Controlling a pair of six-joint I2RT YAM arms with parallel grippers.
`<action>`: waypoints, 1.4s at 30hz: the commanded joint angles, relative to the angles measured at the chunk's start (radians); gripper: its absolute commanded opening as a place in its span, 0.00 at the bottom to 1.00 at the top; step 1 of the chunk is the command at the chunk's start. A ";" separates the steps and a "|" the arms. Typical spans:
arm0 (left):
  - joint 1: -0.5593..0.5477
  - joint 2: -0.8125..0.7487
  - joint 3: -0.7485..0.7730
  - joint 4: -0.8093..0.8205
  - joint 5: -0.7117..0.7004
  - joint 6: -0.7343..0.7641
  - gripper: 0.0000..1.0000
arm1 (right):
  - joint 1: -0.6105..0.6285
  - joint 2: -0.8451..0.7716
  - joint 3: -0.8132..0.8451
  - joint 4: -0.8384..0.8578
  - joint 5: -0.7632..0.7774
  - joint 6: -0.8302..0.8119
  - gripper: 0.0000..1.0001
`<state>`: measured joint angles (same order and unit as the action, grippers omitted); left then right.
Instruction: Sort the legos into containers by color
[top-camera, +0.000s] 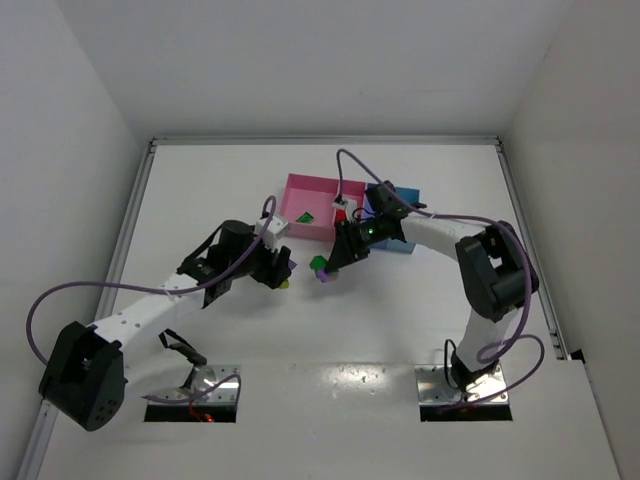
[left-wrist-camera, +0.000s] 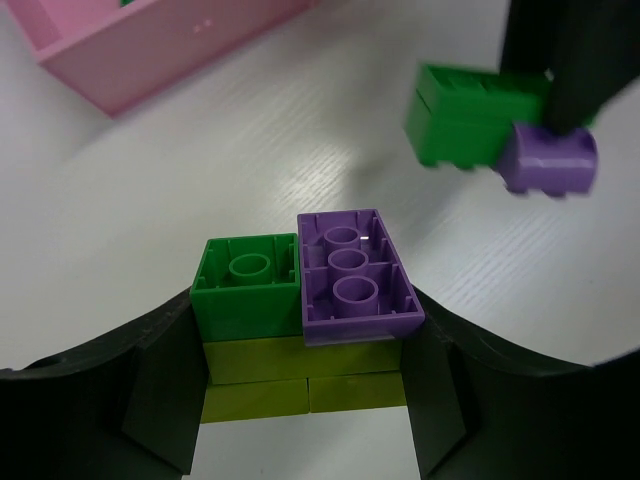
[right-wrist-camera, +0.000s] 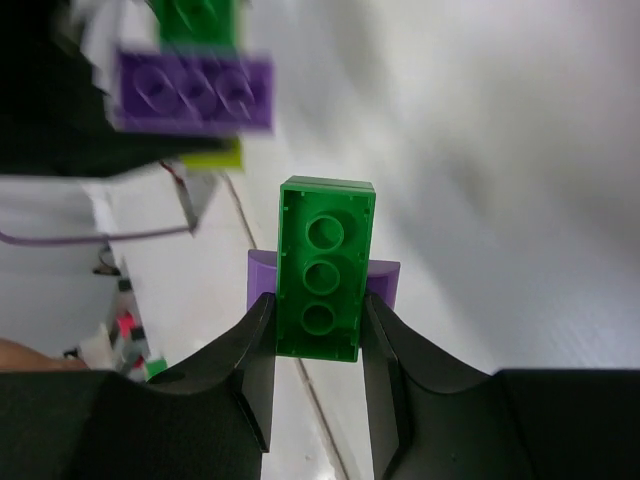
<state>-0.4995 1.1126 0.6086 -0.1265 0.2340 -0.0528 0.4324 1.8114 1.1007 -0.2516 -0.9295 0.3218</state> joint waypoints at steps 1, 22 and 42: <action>0.024 -0.025 0.034 0.004 -0.030 0.011 0.48 | 0.044 -0.087 -0.053 -0.103 0.107 -0.152 0.01; 0.033 -0.016 0.034 0.013 0.232 0.002 0.48 | 0.080 -0.053 0.094 -0.031 -0.117 -0.047 0.73; 0.033 0.045 0.095 -0.022 0.680 0.024 0.48 | 0.120 -0.153 -0.015 0.003 -0.154 -0.389 0.73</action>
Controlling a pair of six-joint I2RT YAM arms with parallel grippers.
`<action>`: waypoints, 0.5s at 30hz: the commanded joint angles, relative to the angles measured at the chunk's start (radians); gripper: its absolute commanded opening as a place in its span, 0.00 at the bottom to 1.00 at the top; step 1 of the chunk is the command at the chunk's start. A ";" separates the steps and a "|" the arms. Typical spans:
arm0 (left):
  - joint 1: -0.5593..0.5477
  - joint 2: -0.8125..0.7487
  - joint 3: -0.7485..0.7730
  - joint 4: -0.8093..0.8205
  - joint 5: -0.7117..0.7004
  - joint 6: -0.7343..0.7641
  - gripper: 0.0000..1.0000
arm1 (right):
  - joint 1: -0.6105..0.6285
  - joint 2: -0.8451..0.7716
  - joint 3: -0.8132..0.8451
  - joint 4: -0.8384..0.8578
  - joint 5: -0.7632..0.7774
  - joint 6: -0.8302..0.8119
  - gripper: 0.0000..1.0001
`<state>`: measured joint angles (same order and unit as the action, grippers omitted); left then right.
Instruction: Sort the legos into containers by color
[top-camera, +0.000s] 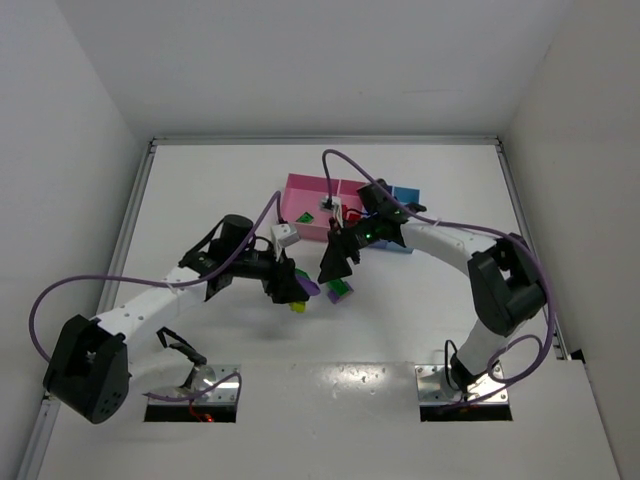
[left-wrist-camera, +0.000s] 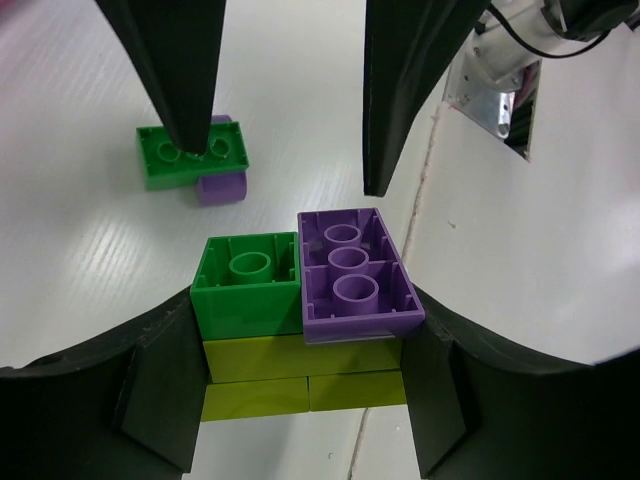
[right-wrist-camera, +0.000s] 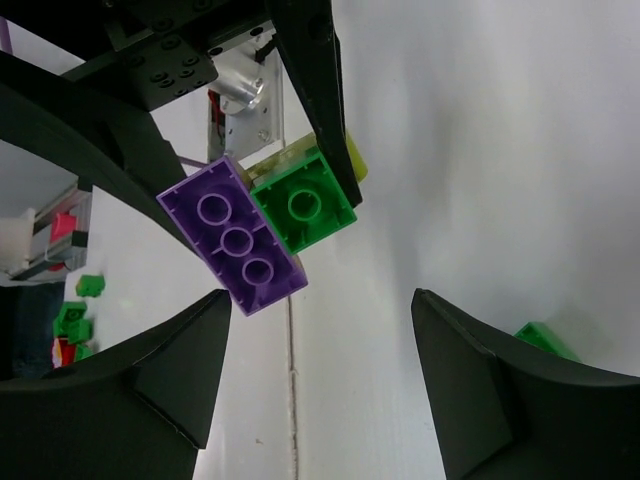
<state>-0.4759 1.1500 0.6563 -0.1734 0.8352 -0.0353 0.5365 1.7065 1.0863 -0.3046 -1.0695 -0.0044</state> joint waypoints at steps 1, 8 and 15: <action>0.010 0.008 0.048 0.025 0.079 0.006 0.48 | 0.026 -0.048 0.000 0.056 -0.014 -0.063 0.73; 0.019 0.027 0.057 0.025 0.111 -0.003 0.47 | 0.071 -0.077 0.000 0.047 -0.004 -0.083 0.72; 0.037 0.046 0.057 0.025 0.142 -0.012 0.47 | 0.114 -0.106 -0.011 0.025 -0.004 -0.115 0.71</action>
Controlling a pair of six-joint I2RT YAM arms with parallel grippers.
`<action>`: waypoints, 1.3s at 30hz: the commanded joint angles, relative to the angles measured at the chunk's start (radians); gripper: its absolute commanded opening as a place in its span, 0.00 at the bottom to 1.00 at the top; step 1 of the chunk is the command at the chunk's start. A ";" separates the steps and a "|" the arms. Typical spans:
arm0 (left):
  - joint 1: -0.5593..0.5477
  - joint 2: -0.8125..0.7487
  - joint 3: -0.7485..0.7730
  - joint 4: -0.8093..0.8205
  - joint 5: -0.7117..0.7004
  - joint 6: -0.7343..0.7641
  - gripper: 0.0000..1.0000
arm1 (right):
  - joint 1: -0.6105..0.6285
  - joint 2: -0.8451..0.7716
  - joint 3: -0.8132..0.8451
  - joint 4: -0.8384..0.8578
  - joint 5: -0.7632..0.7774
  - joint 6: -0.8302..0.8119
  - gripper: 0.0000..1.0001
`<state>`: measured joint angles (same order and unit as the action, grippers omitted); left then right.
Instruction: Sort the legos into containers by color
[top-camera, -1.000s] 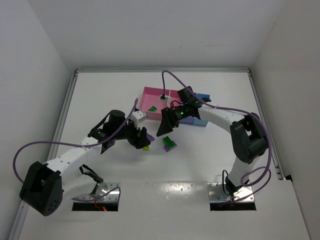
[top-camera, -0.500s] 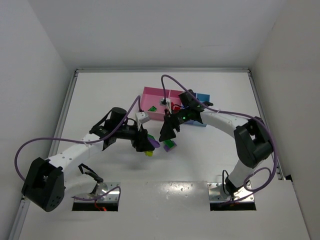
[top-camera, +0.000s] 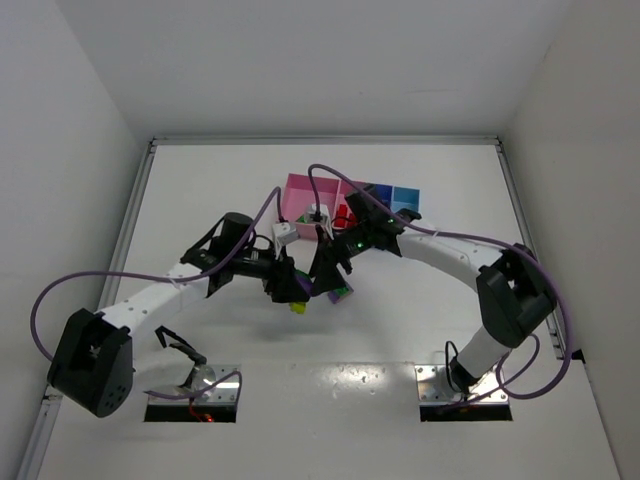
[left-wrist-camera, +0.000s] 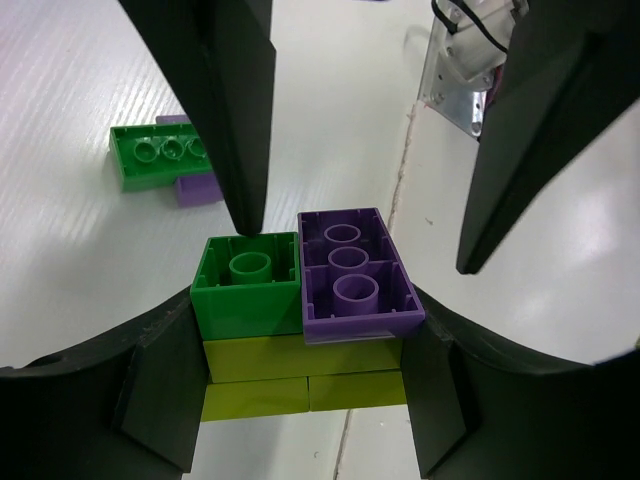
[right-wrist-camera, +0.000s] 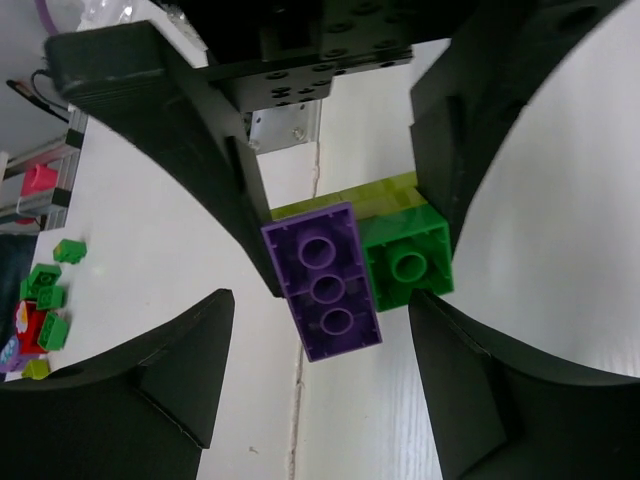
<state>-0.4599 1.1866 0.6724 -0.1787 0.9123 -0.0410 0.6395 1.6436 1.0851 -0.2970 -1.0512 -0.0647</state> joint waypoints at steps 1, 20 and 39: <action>0.021 0.010 0.053 0.030 0.065 -0.007 0.47 | 0.020 -0.044 -0.019 0.018 -0.023 -0.055 0.71; 0.041 0.031 0.064 0.030 0.114 -0.016 0.47 | 0.029 -0.014 -0.028 0.036 -0.013 -0.037 0.67; 0.041 -0.016 0.027 0.048 0.132 -0.007 0.47 | 0.020 0.033 -0.010 0.075 -0.013 0.025 0.48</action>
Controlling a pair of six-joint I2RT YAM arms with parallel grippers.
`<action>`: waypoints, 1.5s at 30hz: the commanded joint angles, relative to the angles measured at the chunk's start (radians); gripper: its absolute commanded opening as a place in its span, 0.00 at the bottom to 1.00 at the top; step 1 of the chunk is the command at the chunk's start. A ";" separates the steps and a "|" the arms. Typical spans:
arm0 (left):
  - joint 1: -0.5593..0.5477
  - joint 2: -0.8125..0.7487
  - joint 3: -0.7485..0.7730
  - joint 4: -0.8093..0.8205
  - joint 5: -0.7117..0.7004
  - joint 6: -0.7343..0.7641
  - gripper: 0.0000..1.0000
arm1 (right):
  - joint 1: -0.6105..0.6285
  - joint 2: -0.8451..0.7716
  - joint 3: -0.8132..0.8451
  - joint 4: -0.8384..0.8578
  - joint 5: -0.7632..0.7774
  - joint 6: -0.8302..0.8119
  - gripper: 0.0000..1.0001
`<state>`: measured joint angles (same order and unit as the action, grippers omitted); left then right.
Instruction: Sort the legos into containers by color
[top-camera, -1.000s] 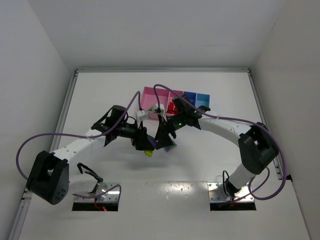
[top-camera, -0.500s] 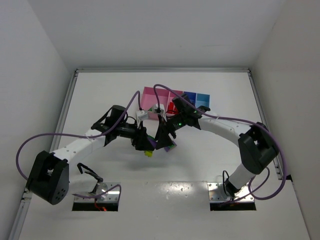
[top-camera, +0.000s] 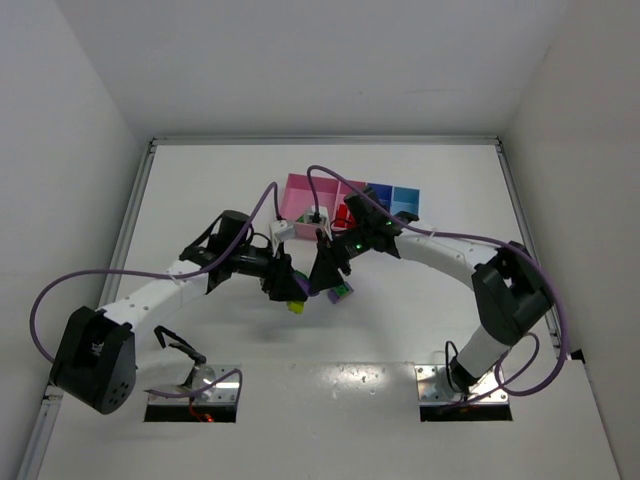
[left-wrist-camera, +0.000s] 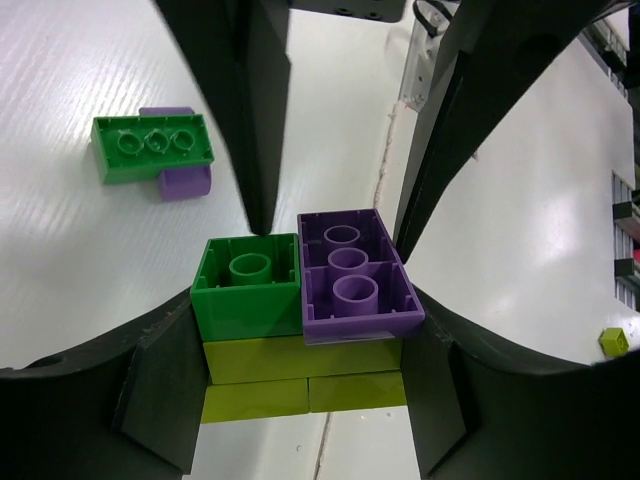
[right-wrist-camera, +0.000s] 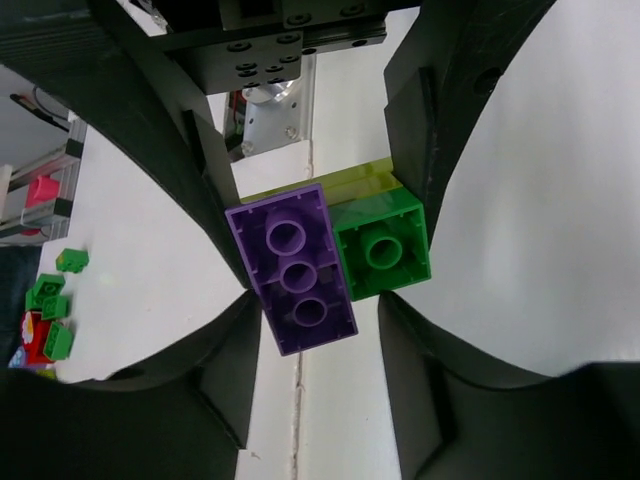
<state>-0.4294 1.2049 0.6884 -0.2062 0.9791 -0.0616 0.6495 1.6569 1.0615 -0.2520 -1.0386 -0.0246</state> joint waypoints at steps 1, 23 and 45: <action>0.011 -0.034 0.011 0.076 0.066 0.014 0.47 | 0.019 0.020 0.014 0.030 -0.026 -0.015 0.45; 0.011 -0.080 -0.056 0.122 0.020 0.005 0.45 | -0.114 -0.066 0.014 0.052 -0.077 0.009 0.00; 0.011 -0.070 -0.044 0.122 0.075 -0.013 0.45 | -0.116 -0.059 0.031 -0.026 -0.132 -0.005 0.74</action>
<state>-0.4206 1.1412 0.6174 -0.1120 0.9897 -0.0803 0.5179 1.5936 1.0626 -0.2855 -1.1278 -0.0006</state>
